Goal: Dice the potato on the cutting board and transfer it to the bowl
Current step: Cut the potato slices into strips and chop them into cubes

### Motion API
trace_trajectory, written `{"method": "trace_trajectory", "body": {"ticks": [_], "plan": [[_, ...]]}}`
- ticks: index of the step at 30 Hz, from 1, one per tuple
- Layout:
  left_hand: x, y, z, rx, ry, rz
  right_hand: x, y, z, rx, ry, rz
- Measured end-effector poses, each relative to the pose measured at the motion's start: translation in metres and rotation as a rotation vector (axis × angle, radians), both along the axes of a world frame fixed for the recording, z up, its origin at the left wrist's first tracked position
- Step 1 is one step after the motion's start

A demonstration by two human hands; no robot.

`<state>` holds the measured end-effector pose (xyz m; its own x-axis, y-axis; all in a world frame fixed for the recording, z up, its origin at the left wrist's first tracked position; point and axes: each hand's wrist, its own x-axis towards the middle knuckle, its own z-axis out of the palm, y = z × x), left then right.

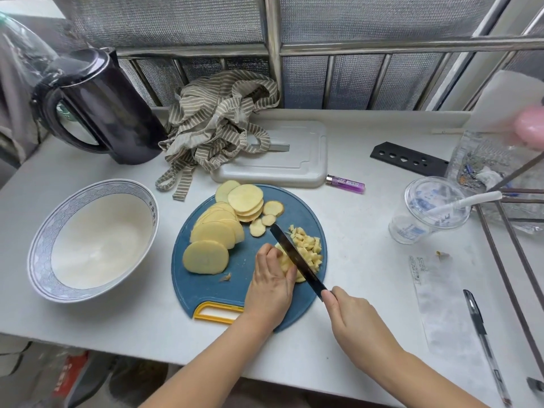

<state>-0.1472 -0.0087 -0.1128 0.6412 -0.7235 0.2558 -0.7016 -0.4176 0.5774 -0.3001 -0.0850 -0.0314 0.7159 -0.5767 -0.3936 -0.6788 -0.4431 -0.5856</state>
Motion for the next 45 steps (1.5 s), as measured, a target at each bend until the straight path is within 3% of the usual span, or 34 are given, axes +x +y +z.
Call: {"method": "trace_trajectory", "body": {"ticks": [24,32,40,45], "plan": [[0.001,-0.001,-0.008,0.017,-0.083,-0.004,0.017,-0.007,-0.006,0.046,0.118,0.01],[0.001,-0.001,-0.008,0.015,-0.091,-0.011,0.027,0.004,-0.013,-0.057,0.151,-0.022],[0.0,-0.001,0.0,-0.001,-0.056,-0.012,0.013,0.005,-0.018,0.229,-0.091,-0.303],[0.003,0.003,0.003,-0.007,0.034,-0.046,0.009,0.003,-0.017,0.297,-0.156,-0.311]]}}
